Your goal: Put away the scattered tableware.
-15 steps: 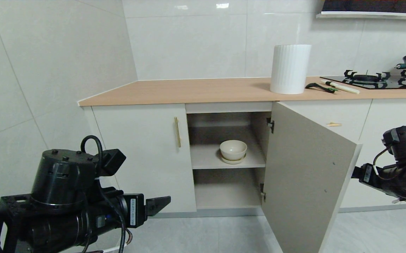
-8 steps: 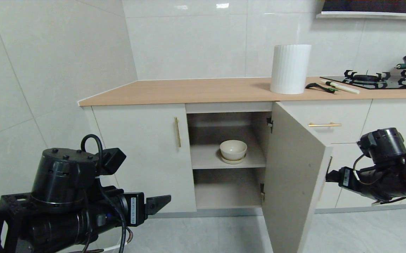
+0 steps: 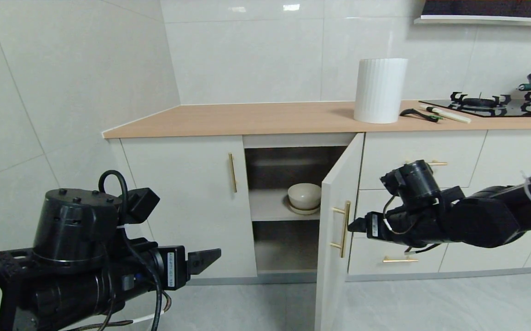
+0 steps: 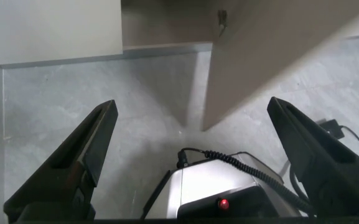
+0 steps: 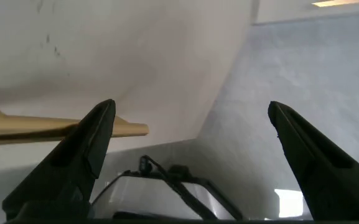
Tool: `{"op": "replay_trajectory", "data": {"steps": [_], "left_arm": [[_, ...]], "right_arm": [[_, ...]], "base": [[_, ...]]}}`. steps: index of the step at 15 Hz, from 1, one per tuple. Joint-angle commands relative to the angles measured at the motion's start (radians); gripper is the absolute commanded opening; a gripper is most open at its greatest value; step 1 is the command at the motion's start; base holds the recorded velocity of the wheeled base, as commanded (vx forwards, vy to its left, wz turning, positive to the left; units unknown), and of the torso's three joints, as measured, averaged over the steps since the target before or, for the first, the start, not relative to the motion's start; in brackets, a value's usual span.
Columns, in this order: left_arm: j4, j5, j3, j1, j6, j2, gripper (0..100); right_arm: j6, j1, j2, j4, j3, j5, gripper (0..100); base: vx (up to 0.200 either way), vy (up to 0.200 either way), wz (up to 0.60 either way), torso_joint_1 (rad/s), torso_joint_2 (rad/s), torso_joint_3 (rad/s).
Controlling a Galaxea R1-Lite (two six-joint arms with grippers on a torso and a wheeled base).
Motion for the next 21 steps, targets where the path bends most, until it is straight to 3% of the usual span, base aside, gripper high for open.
{"op": "replay_trajectory", "data": {"steps": [1,5,21], "left_arm": [[0.000,0.001,0.001,0.001,0.000,0.008,100],[-0.002,0.002,0.002,0.001,0.003,0.008,100],[0.000,0.001,0.007,-0.004,0.009,0.023,100]], "right_arm": [[-0.011,0.020,0.121,-0.001,-0.088,0.000,100],[-0.017,0.020,0.210,-0.002,-0.196,0.000,100],[0.048,0.009,0.288,-0.108,-0.196,0.005,100]], "base": [[0.000,0.000,0.00,0.000,0.00,0.000],[0.000,0.000,0.00,0.000,0.00,0.000],[0.013,0.000,0.00,0.000,0.00,0.000]]}}
